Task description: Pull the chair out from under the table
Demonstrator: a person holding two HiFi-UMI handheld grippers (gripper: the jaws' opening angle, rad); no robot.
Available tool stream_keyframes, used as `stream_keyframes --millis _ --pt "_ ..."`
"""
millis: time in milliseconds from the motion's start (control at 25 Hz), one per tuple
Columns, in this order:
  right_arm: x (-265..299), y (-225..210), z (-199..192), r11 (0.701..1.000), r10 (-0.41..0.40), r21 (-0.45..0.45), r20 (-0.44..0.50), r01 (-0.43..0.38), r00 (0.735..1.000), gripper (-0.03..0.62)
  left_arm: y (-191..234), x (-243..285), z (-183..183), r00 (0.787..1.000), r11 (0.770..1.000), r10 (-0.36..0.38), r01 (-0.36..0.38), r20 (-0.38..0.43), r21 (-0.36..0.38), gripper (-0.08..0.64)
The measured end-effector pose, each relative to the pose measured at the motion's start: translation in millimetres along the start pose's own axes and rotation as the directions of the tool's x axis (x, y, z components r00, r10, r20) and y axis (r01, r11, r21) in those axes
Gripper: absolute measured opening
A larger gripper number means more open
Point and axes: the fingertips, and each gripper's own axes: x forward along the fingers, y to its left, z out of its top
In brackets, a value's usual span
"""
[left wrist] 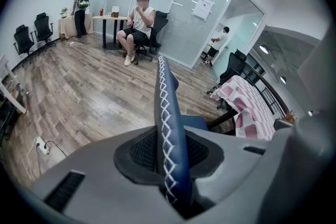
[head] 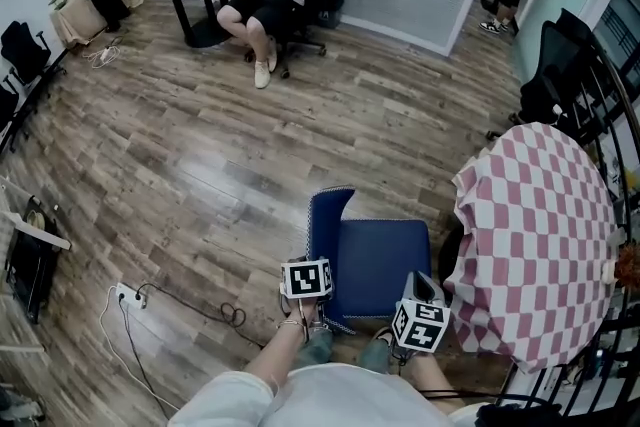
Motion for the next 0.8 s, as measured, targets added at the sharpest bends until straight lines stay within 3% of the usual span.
stream_keyframes --millis 280,520,680,800 --pt "0 0 -8 1.000 0.013 0.007 -0.016 -0.013 1.000 0.018 0 1 0 1.000 0.998 -0.031 0.031 -0.007 0.047 0.118" --pt "2 -12 -5 1.000 0.017 0.024 -0.005 -0.017 1.000 0.018 -12 -7 -6 0.993 0.995 -0.101 0.101 -0.068 -0.011 0.220" --pt "3 -16 -1 0.999 0.028 0.024 -0.004 -0.028 1.000 0.018 -14 -30 4 0.997 0.997 -0.073 0.073 -0.020 0.018 0.232" --pt "4 -15 4 0.999 0.046 0.015 0.008 -0.046 0.999 0.018 -13 -56 27 0.996 0.998 -0.008 0.003 0.086 0.060 0.232"
